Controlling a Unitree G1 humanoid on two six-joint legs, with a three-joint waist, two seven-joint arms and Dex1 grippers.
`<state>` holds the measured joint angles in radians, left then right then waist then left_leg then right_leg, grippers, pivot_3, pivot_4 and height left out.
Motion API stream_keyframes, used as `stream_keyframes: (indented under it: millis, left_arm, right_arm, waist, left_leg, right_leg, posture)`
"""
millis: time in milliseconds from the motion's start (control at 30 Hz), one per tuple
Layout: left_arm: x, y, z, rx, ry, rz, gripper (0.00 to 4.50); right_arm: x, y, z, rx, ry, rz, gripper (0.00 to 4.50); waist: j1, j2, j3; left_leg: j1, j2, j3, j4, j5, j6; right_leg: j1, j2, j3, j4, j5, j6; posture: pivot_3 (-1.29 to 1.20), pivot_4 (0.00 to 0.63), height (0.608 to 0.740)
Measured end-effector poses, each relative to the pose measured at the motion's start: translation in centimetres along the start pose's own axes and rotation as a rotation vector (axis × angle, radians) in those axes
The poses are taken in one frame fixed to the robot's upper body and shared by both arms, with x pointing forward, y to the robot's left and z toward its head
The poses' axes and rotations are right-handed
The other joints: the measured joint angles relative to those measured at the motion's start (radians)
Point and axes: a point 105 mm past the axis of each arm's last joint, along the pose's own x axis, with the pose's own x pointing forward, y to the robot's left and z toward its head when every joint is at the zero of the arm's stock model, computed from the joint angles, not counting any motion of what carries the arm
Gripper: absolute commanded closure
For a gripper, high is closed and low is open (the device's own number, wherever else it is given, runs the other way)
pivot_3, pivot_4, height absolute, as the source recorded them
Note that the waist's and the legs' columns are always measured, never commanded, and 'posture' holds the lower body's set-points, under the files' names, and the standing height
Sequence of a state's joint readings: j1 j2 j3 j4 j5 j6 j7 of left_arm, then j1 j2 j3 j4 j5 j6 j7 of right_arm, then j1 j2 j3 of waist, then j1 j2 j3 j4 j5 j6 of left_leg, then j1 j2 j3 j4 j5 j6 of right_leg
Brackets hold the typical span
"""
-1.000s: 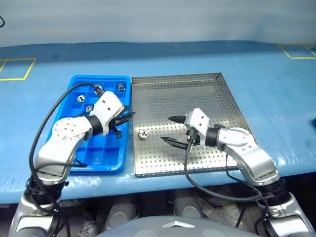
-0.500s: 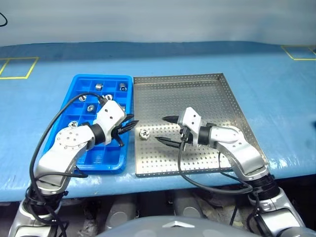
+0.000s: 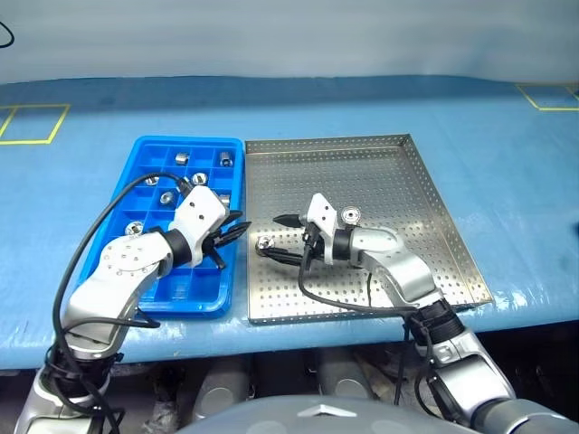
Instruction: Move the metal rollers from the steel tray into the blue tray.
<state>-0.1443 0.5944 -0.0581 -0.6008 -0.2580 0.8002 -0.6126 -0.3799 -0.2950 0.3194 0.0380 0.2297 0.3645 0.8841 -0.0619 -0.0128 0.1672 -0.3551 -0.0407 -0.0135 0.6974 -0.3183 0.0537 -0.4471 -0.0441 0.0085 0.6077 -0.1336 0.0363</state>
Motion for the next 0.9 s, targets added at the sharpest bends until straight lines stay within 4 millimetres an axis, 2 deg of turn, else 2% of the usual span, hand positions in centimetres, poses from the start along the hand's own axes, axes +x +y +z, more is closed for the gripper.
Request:
stream_keyframes:
  millis: [267, 633, 733, 900]
  left_arm:
    - [-0.2, 0.1, -0.4, -0.017, 0.005, 0.018, 3.40]
    - [-0.2, 0.2, -0.4, -0.022, 0.004, 0.023, 3.40]
    - [-0.2, 0.2, -0.4, -0.021, 0.004, 0.027, 3.42]
    - [-0.2, 0.3, -0.4, -0.021, 0.006, 0.033, 3.42]
  right_arm:
    - [0.7, 0.5, -0.9, 0.010, 0.021, 0.026, 0.48]
    - [2.0, -0.2, -2.8, 0.062, 0.052, -0.024, 0.48]
    - [2.3, -0.7, -2.8, 0.060, 0.053, -0.050, 1.04]
    - [2.3, -0.9, -3.0, 0.057, 0.059, -0.064, 2.69]
  waist:
    - [0.003, 0.000, 0.000]
    - [0.002, 0.000, 0.000]
    - [0.002, 0.000, 0.000]
    - [0.003, 0.000, 0.000]
  left_leg:
    - [0.000, 0.000, -0.001, 0.000, 0.000, -0.001]
    - [0.000, 0.000, -0.002, 0.000, 0.001, -0.002]
    - [0.000, 0.000, -0.003, -0.001, 0.001, -0.002]
    - [0.000, 0.000, -0.003, -0.001, 0.001, -0.002]
  right_leg:
    - [0.000, 0.000, -0.001, 0.000, 0.000, 0.000]
    - [0.000, 0.000, -0.001, 0.000, 0.000, 0.000]
    - [0.000, 0.000, -0.002, 0.000, 0.000, 0.000]
    - [0.000, 0.000, -0.002, 0.000, 0.000, 0.000]
  posture:
    - [-0.07, 0.150, 0.740]
    - [-0.07, 0.150, 0.740]
    - [-0.07, 0.150, 0.740]
    - [-0.07, 0.150, 0.740]
